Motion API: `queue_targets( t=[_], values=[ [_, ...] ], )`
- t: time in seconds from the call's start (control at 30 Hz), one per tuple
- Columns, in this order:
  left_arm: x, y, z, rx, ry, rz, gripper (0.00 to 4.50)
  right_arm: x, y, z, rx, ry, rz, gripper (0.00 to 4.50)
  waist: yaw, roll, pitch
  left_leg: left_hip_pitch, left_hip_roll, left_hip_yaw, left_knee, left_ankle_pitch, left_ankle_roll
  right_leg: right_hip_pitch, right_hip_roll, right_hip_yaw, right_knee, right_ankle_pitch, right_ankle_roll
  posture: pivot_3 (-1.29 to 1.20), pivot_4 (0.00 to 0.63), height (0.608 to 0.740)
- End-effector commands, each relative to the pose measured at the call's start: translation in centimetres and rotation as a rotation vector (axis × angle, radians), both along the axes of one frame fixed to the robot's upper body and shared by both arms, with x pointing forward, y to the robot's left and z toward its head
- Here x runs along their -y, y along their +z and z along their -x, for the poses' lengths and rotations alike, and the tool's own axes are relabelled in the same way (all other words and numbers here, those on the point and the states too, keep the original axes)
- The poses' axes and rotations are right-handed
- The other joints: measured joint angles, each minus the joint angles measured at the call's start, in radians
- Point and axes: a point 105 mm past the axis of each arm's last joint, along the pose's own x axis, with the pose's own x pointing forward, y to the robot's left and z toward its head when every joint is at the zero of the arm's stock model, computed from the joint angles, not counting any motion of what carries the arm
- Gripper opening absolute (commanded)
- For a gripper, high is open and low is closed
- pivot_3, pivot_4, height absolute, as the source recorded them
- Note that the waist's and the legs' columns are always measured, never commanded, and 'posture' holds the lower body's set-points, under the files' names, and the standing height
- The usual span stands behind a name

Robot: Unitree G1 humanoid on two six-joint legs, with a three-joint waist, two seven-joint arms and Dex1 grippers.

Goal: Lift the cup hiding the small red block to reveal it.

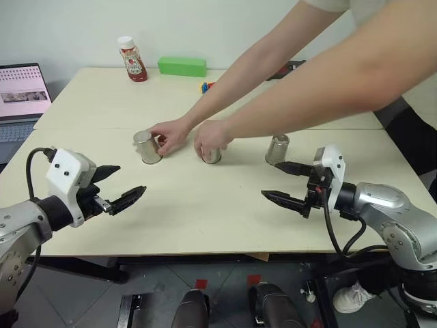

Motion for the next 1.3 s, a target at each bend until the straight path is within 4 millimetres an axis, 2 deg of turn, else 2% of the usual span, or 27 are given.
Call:
queue_targets(
  t=[0.03, 0.2, 0.37, 0.47, 0.73, 1.03, 1.3],
  values=[
    [-0.6, 0.4, -1.3, 0.042, 0.063, -0.011, 4.42, -1.6, 1.3, 0.9, 0.04, 0.074, -0.032, 4.5, 0.0, 0.0, 0.0, 0.0, 0.0, 0.0, 0.0, 0.0, 0.0, 0.0, 0.0, 0.0, 0.0, 0.0, 0.0, 0.0, 0.15, 0.74],
    [-3.0, 0.1, -3.6, 0.048, 0.179, -0.06, 4.42, -3.1, 1.6, 1.2, 0.028, 0.12, -0.053, 4.5, 0.0, 0.0, 0.0, 0.0, 0.0, -0.001, 0.0, 0.0, 0.0, 0.0, 0.0, 0.0, 0.0, 0.0, 0.0, 0.0, 0.15, 0.74],
    [-3.6, 0.0, -6.2, 0.05, 0.24, -0.023, 4.42, -3.9, 2.1, 0.8, 0.039, 0.137, -0.054, 4.5, 0.0, 0.0, 0.0, -0.001, 0.0, -0.001, 0.0, 0.0, 0.0, 0.0, 0.0, -0.001, 0.0, 0.0, 0.0, 0.0, 0.15, 0.74],
    [-3.4, -0.3, -8.0, 0.044, 0.249, 0.015, 4.42, -4.3, 2.3, 0.8, 0.045, 0.152, -0.054, 4.5, 0.003, 0.0, 0.0, -0.002, -0.001, -0.001, 0.0, 0.0, 0.0, 0.0, 0.0, -0.001, 0.0, 0.0, 0.0, 0.0, 0.15, 0.74],
    [-2.3, -1.6, -11.1, 0.007, 0.213, 0.035, 4.42, -5.2, 2.7, 1.4, 0.054, 0.184, -0.045, 4.5, 0.002, 0.0, 0.0, -0.003, -0.001, -0.002, 0.0, 0.0, 0.0, -0.001, 0.0, -0.002, 0.0, 0.0, 0.0, 0.0, 0.15, 0.74],
    [-2.0, -1.8, -14.1, 0.029, 0.222, 0.017, 4.42, -5.5, 2.8, 2.1, 0.054, 0.2, -0.035, 4.5, 0.002, -0.001, 0.0, -0.003, -0.001, -0.002, 0.001, 0.0, 0.0, -0.001, 0.0, -0.002, 0.0, 0.0, 0.0, 0.0, 0.15, 0.74],
    [-1.4, -1.5, -16.5, 0.047, 0.236, 0.029, 4.42, -5.7, 3.1, 1.9, 0.058, 0.203, -0.029, 4.5, 0.002, -0.001, 0.0, -0.003, -0.001, -0.003, 0.001, 0.0, 0.0, -0.001, 0.0, -0.003, 0.001, 0.001, 0.0, 0.0, 0.15, 0.74]
  ],
)
